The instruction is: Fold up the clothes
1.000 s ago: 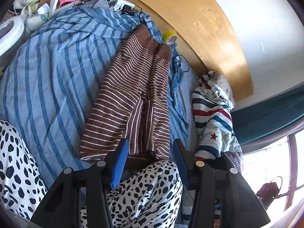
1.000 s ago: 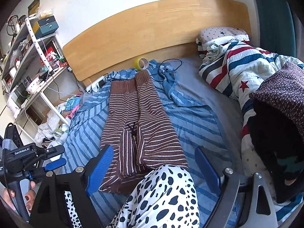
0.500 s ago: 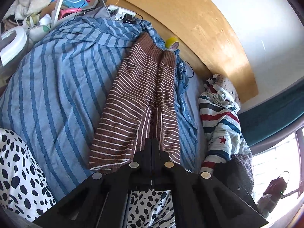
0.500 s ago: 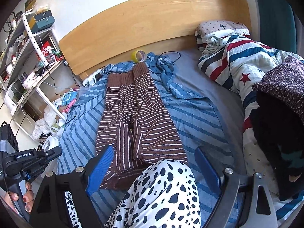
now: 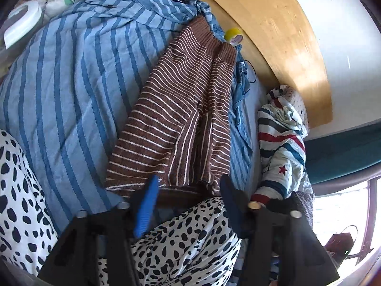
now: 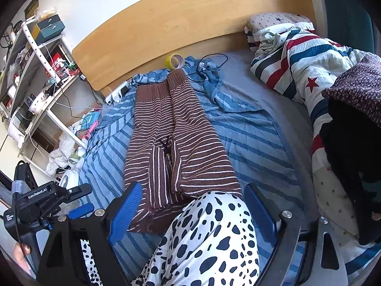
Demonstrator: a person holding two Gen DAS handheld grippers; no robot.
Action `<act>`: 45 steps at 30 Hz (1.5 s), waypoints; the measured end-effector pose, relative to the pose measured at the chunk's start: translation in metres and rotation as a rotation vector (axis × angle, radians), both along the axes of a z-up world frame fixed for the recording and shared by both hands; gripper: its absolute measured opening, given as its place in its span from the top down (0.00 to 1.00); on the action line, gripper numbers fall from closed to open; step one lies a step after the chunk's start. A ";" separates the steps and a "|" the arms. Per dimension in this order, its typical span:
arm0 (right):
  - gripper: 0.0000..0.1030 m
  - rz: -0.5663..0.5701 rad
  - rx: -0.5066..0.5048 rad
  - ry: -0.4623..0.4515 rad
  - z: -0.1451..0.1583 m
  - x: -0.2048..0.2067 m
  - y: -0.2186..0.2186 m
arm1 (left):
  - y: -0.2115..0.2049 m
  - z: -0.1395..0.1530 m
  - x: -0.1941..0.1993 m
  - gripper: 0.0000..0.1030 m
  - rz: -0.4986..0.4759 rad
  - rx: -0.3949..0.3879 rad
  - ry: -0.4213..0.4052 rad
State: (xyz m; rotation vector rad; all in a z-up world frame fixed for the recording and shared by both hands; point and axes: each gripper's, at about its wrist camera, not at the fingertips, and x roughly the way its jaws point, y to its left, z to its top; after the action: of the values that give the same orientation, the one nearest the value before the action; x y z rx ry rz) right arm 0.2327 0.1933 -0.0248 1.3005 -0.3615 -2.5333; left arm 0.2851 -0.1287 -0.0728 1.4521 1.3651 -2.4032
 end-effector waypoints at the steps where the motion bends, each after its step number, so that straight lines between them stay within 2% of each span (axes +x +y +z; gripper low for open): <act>1: 0.13 -0.003 0.000 -0.006 -0.001 0.000 0.000 | -0.001 0.000 0.000 0.33 0.006 0.012 0.005; 9: 0.13 -0.023 -0.020 -0.043 -0.010 -0.006 0.004 | -0.011 -0.009 -0.001 0.32 0.075 0.064 -0.016; 14: 0.13 -0.021 -0.017 -0.049 -0.013 -0.007 0.002 | -0.012 -0.007 0.001 0.32 0.160 -0.043 -0.018; 17: 0.13 -0.019 -0.019 -0.051 -0.014 -0.007 0.001 | -0.011 -0.010 0.000 0.32 0.171 -0.030 -0.016; 22: 0.13 -0.025 -0.032 -0.054 -0.014 -0.009 0.003 | -0.020 -0.027 0.009 0.33 0.293 -0.027 -0.126; 26: 0.13 -0.027 -0.036 -0.056 -0.015 -0.010 0.004 | -0.023 -0.036 0.013 0.51 0.296 -0.003 -0.145; 28: 0.13 -0.027 -0.039 -0.061 -0.016 -0.010 0.004 | -0.019 -0.035 0.008 0.65 0.239 -0.029 -0.147; 30: 0.13 -0.024 -0.038 -0.062 -0.016 -0.010 0.003 | -0.012 -0.032 0.005 0.92 0.183 -0.057 -0.124; 31: 0.13 -0.022 -0.036 -0.062 -0.017 -0.011 0.002 | -0.009 -0.030 0.003 0.97 0.161 -0.064 -0.110; 35: 0.13 -0.017 -0.035 -0.057 -0.016 -0.010 0.001 | 0.004 -0.026 -0.004 1.00 0.084 -0.059 -0.041; 37: 0.13 -0.019 -0.026 -0.053 -0.016 -0.009 0.001 | 0.009 -0.024 -0.006 1.00 0.069 -0.102 -0.030; 41: 0.13 -0.033 0.005 -0.048 -0.018 -0.010 0.002 | 0.011 -0.022 -0.004 1.00 0.068 -0.168 -0.036; 45: 0.13 -0.046 0.008 -0.056 -0.020 -0.011 0.005 | 0.002 -0.022 -0.003 1.00 0.106 -0.229 -0.058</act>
State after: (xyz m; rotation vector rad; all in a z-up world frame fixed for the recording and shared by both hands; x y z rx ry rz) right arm 0.2221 0.1981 -0.0451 1.3846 -0.3980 -2.5425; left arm 0.2823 -0.1267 -0.0948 1.3450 1.0841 -2.3400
